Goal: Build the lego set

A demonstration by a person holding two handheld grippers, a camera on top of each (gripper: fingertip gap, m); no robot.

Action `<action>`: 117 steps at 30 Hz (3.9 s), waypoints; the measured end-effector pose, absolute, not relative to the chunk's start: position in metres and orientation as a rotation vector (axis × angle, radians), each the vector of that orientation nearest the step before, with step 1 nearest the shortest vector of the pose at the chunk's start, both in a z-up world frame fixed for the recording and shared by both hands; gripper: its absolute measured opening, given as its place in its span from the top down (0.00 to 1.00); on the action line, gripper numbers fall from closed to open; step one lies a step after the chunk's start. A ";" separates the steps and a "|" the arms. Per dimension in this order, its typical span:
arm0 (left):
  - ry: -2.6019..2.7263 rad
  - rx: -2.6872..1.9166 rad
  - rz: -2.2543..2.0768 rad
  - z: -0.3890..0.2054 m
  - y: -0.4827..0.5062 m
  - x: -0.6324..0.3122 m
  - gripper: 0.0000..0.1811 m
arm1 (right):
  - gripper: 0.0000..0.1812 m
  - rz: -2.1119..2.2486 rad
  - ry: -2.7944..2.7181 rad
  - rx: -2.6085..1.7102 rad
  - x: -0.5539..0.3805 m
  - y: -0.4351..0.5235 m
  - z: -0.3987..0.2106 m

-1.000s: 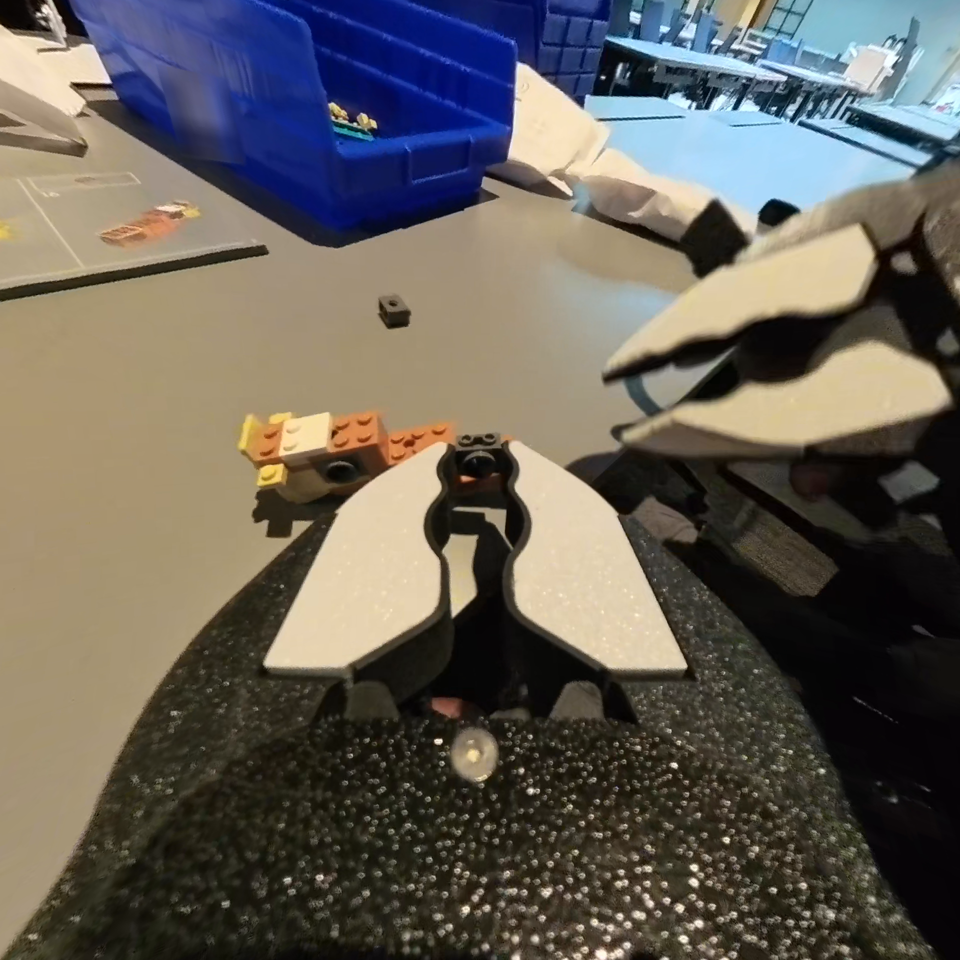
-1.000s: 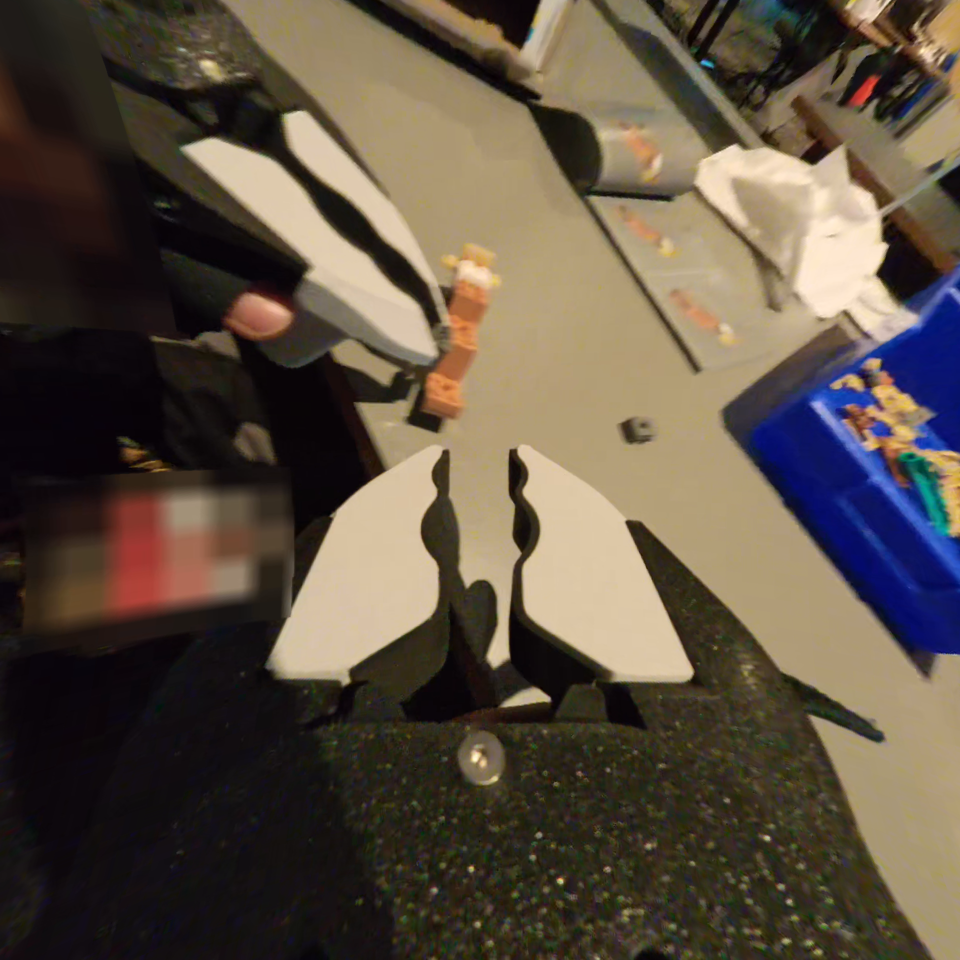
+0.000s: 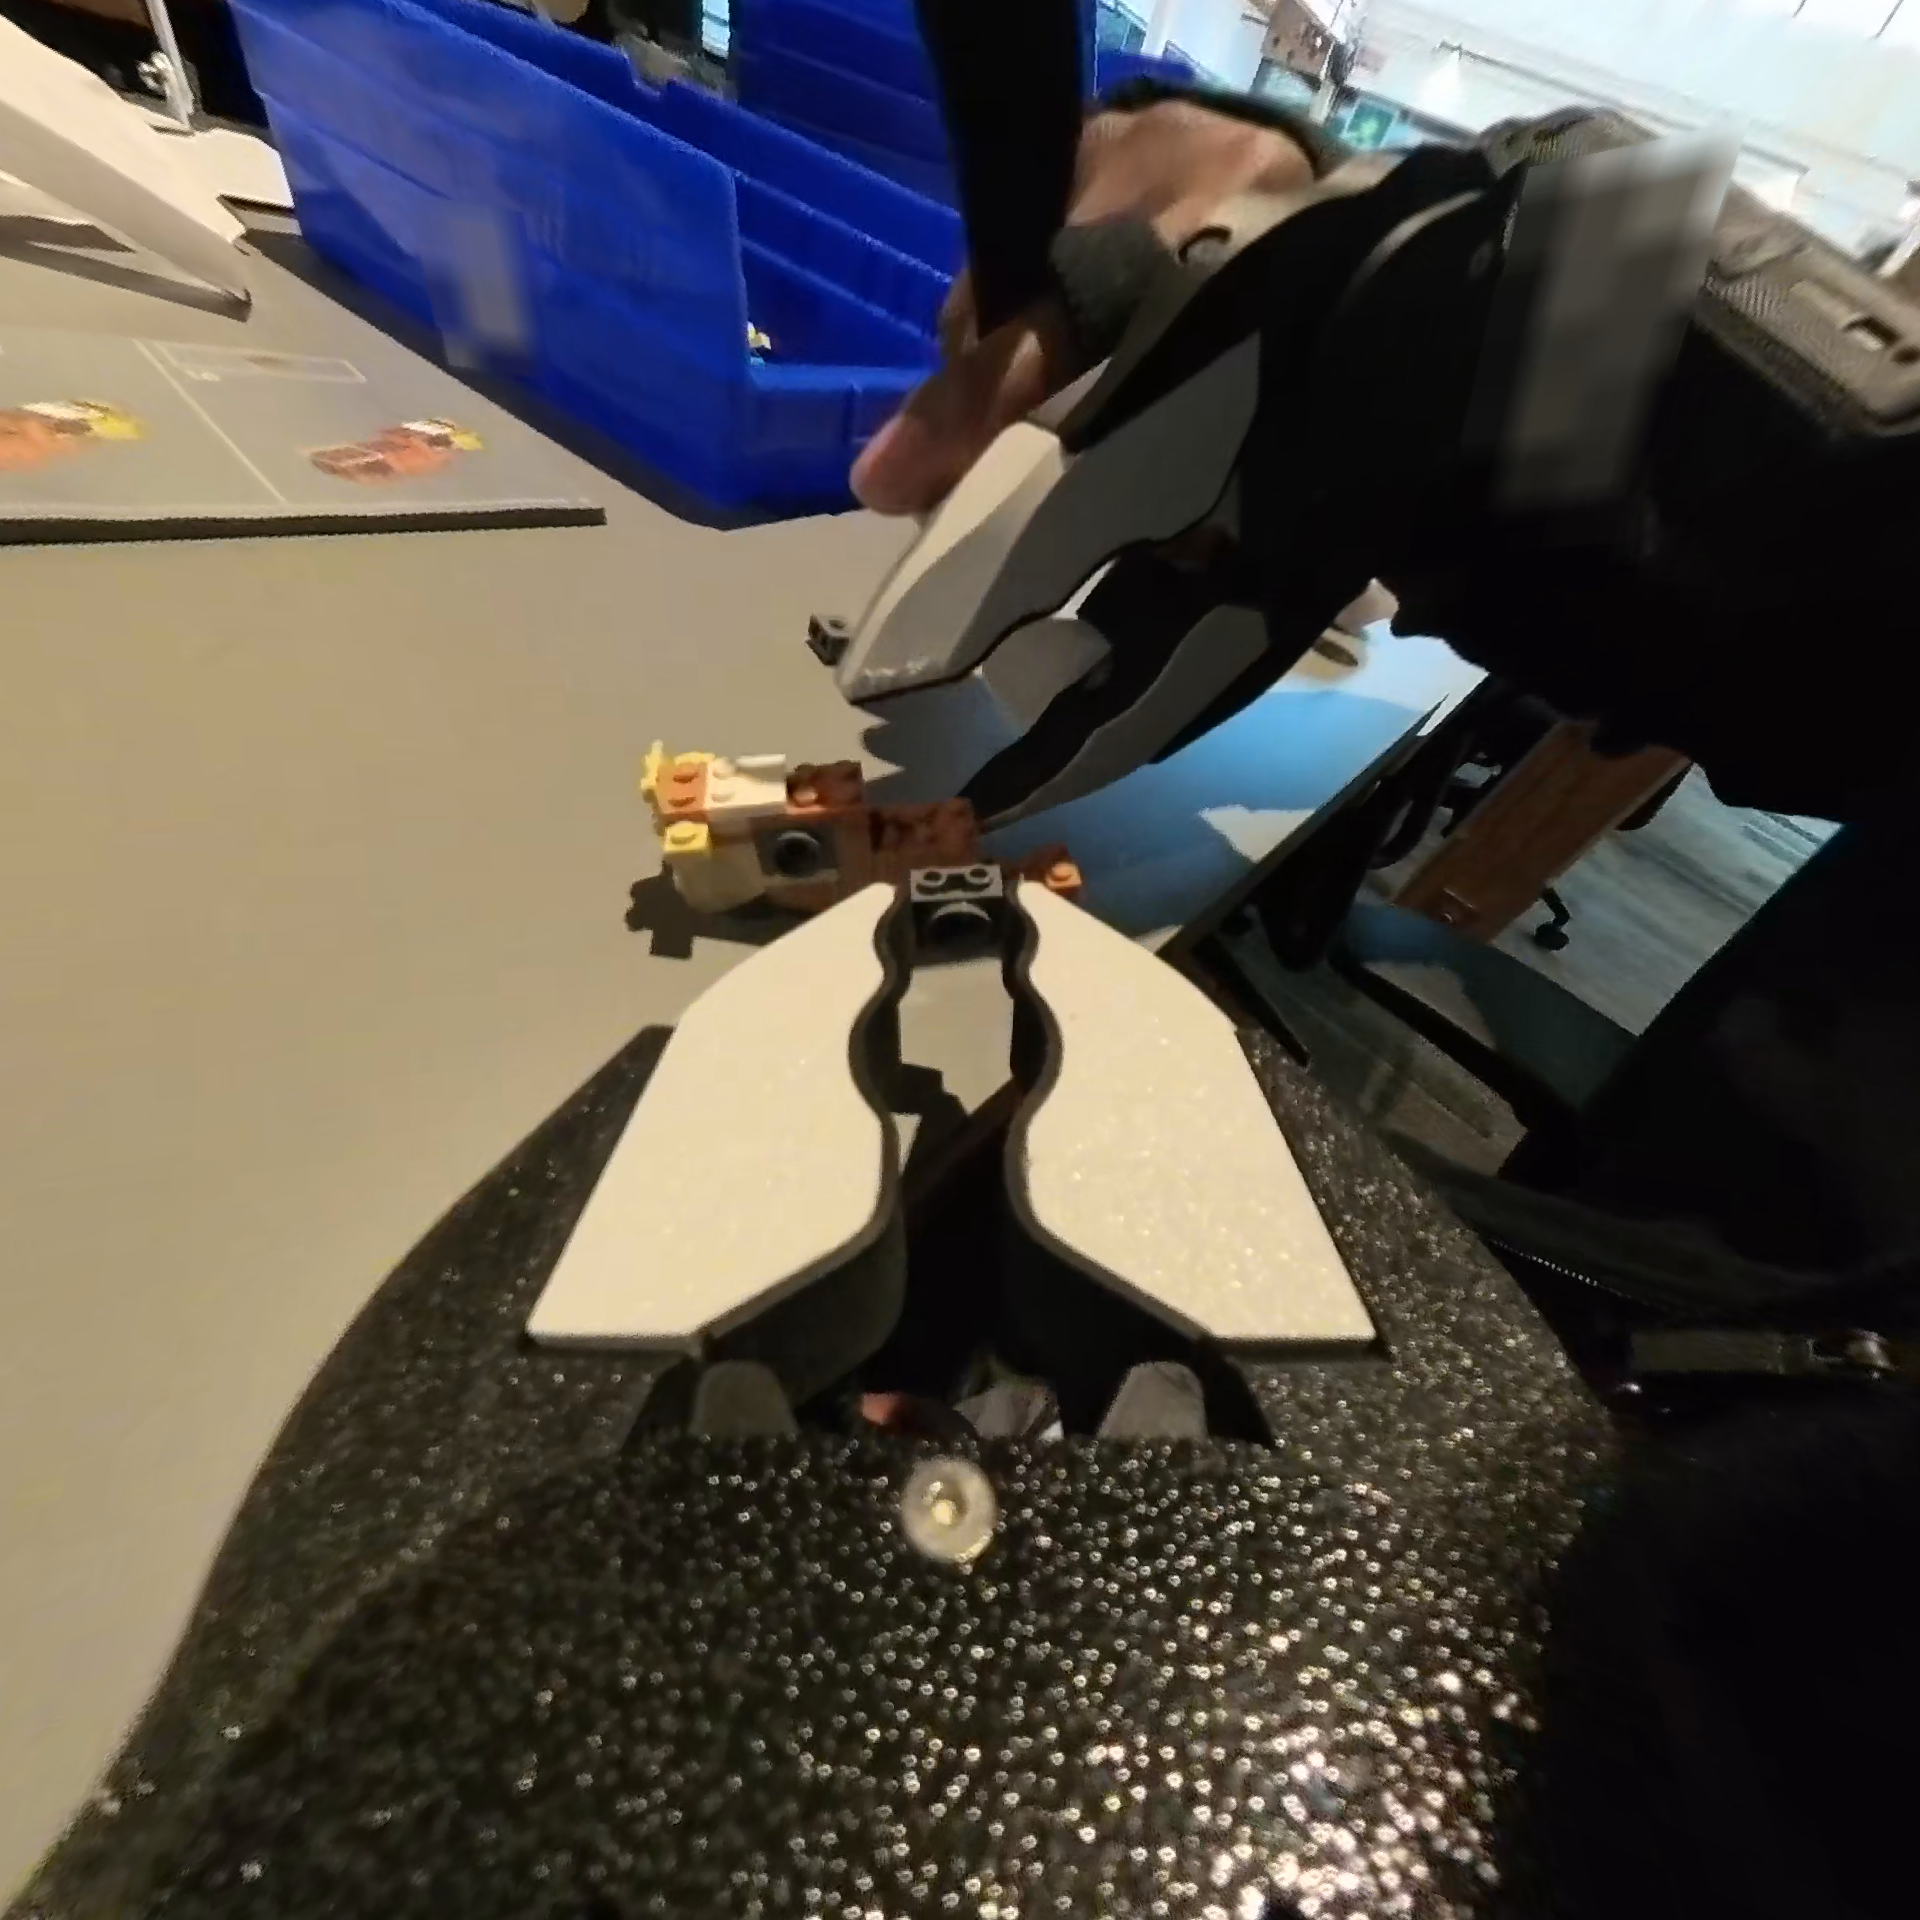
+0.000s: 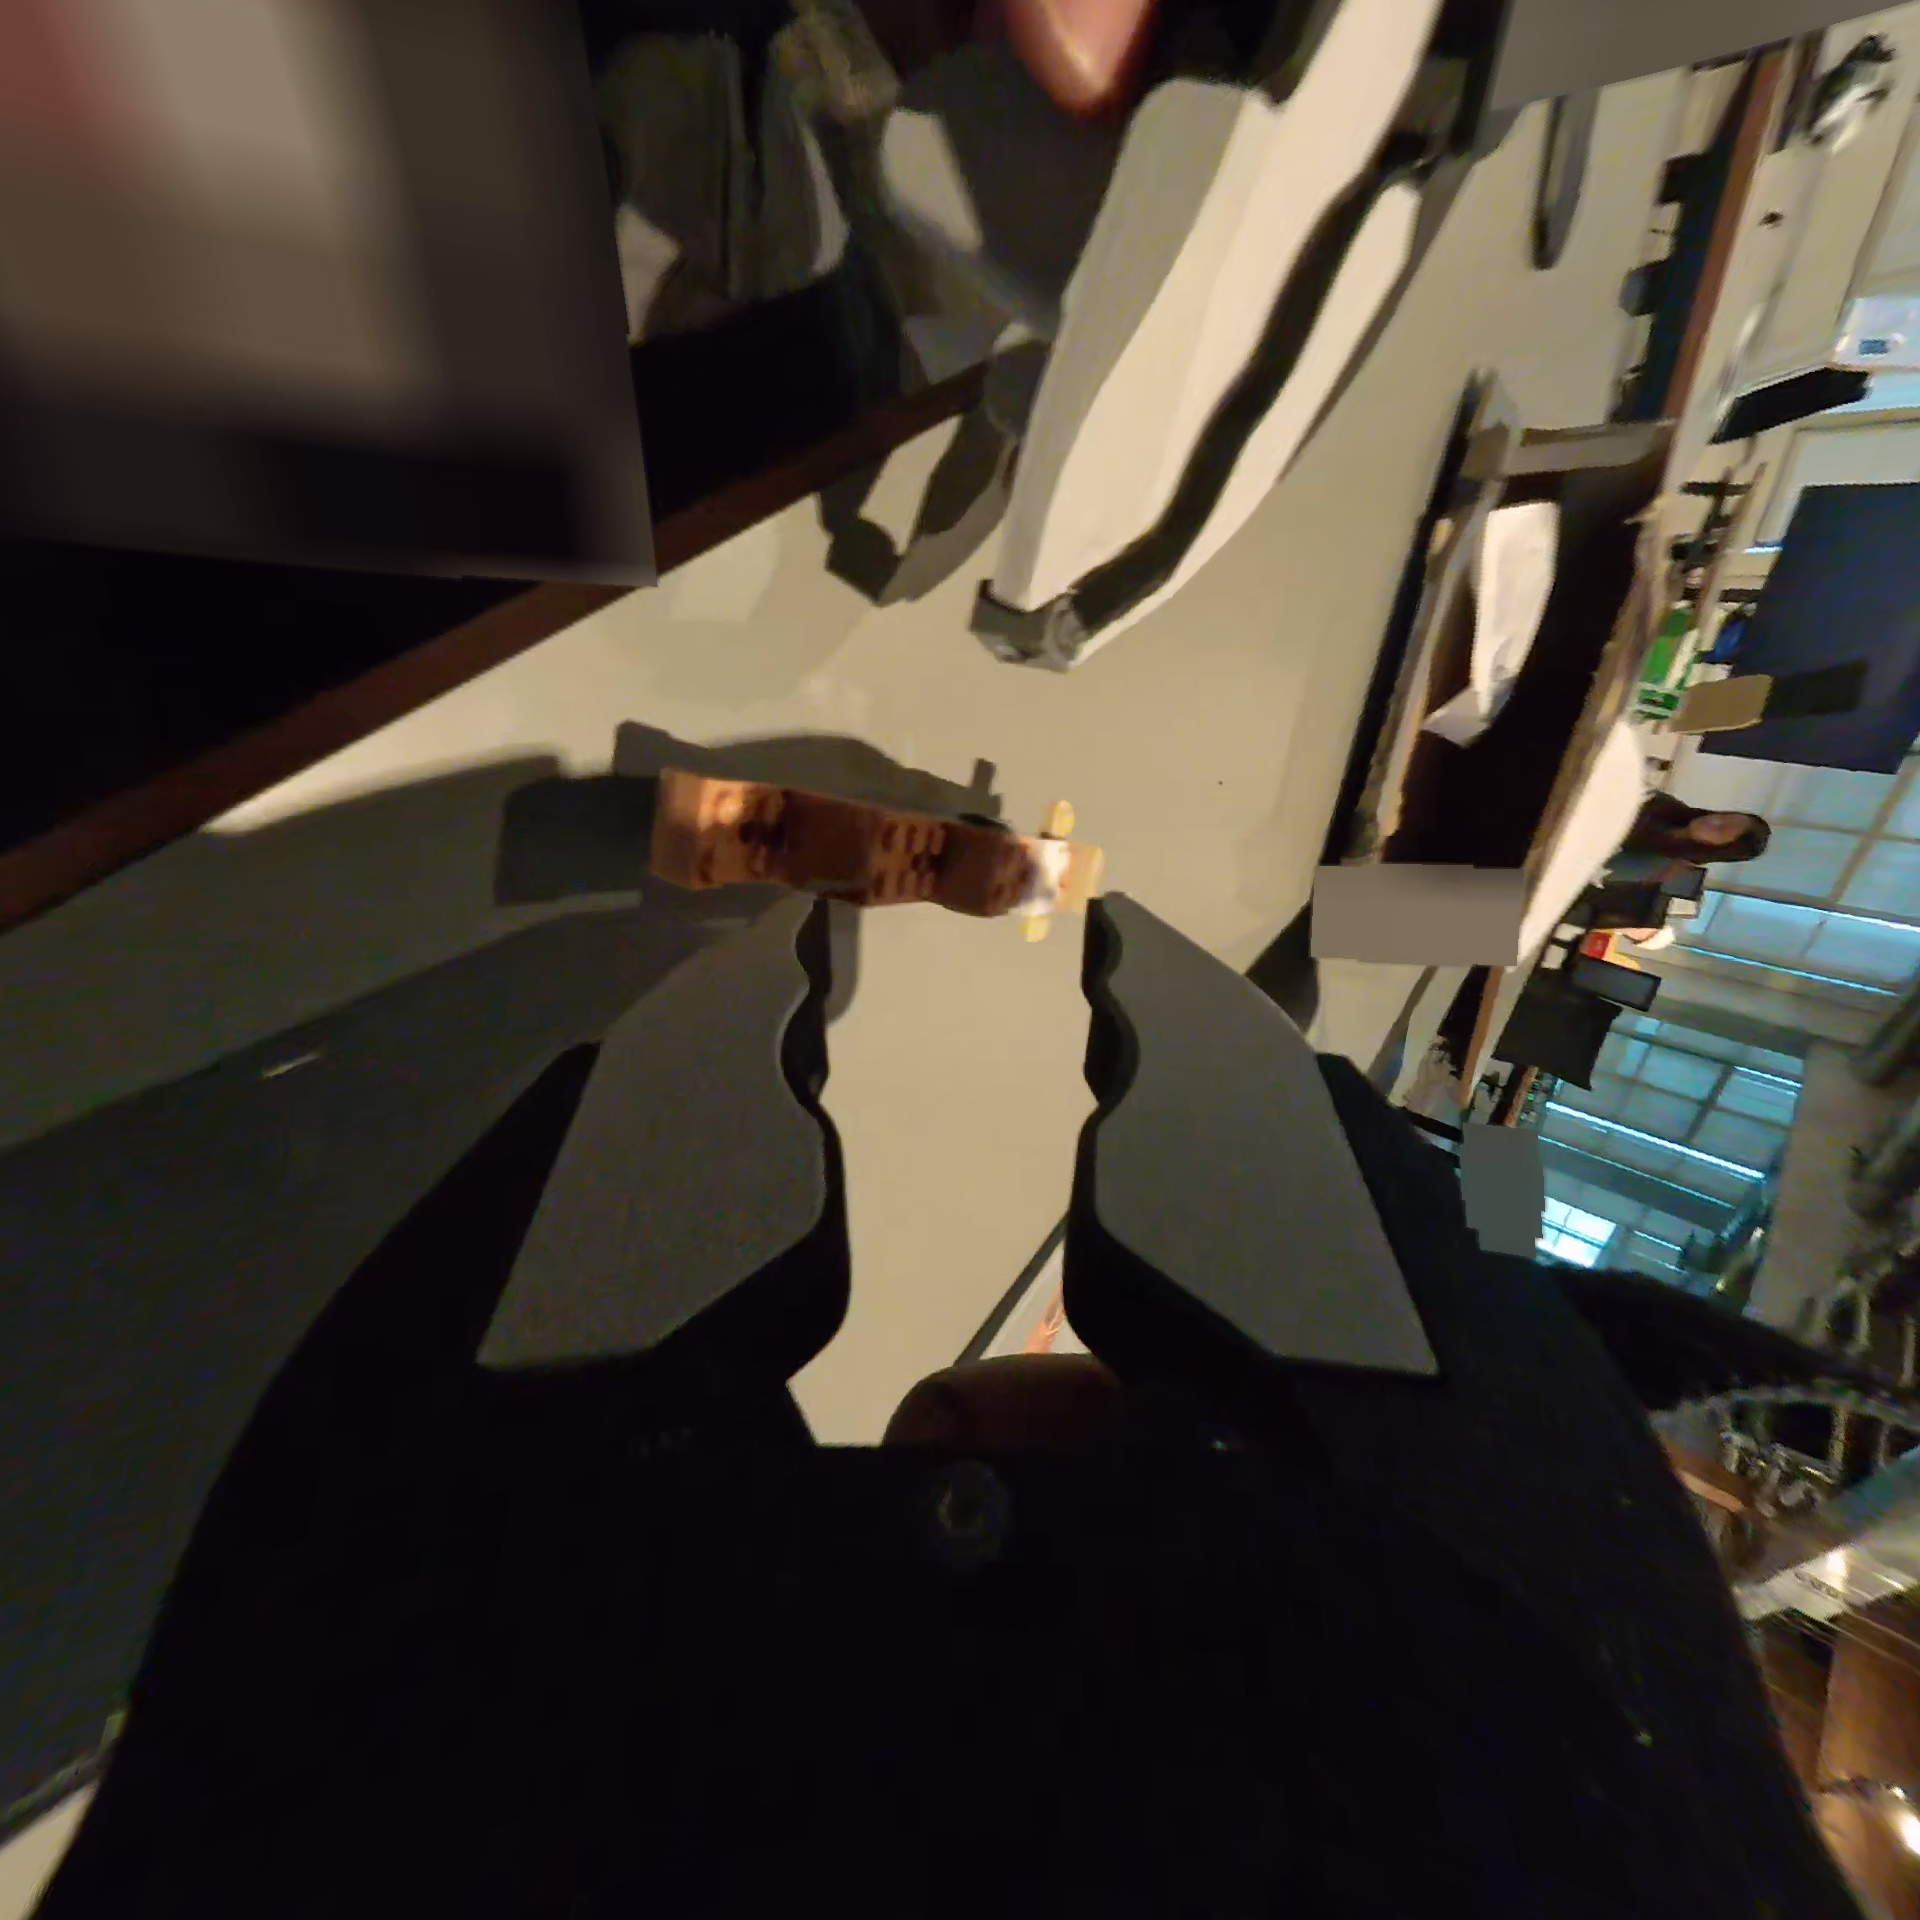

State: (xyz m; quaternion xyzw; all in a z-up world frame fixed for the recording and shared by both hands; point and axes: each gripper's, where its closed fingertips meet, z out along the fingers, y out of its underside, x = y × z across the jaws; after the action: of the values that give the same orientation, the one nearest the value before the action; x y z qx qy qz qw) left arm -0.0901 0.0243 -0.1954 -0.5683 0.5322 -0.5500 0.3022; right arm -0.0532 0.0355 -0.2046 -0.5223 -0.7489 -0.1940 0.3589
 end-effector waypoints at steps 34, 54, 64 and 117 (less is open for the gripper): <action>1.464 -1.430 -1.535 -0.186 0.034 -0.105 0.91 | 0.85 -0.513 -2.315 -1.074 -0.061 0.062 -0.221; 1.883 -1.287 -1.559 -0.176 0.019 -0.065 0.91 | 0.85 -0.587 -1.969 -1.314 -0.034 0.066 -0.201; 1.887 -1.251 -1.434 -0.184 0.022 -0.058 0.91 | 0.85 -0.610 -1.895 -1.354 -0.025 0.072 -0.195; 1.940 -1.242 -1.245 -0.194 0.016 -0.049 0.91 | 0.86 -0.677 -1.984 -1.464 -0.015 0.060 -0.195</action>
State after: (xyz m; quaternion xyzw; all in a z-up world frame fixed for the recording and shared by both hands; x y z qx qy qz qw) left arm -0.0491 0.0159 -0.1935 -0.4581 0.7158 -0.4593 0.2586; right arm -0.0154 0.0599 -0.1953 -0.5484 -0.7430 -0.2535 0.2882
